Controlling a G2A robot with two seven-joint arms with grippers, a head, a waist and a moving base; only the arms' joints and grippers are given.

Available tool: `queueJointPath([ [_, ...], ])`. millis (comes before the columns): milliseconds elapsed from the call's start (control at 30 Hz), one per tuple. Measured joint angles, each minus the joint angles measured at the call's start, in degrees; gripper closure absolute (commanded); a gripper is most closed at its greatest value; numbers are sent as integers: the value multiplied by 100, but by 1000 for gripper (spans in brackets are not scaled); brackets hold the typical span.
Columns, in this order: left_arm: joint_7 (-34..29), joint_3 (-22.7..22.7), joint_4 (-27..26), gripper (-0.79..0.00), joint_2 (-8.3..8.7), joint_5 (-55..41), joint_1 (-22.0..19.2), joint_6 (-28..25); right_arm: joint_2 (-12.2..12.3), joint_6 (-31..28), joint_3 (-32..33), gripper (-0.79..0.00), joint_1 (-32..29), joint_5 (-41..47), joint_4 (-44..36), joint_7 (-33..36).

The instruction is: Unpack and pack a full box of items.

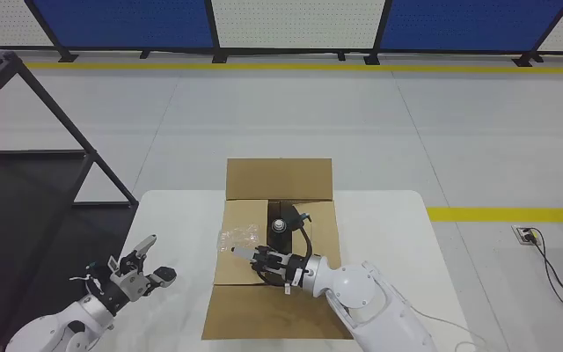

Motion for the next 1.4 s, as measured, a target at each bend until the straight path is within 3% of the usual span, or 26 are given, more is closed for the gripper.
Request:
queueJointPath([
  [100,343,133,80,-785,-24,-228,-90,349,2,-20,20,-785,-5,0,3,30],
  [233,653,440,188,-785,-63,-146,-183,344,1,-21,38,-785,7,-1,23,70],
  [600,1320,1459,745,-785,-220,541,-586,-628,-13,-57,63,-785,31,39,117,106],
  [1033,1427,1493,763,-785,-230,603,-593,-717,-15,-109,100,-785,29,60,203,193],
  [1200,2012,1704,772,-785,-314,803,-438,-1455,-28,-146,91,-785,62,87,271,194],
  [1400,1993,1845,942,-785,-371,1042,-377,-2393,-40,-158,94,-785,107,118,359,212],
])
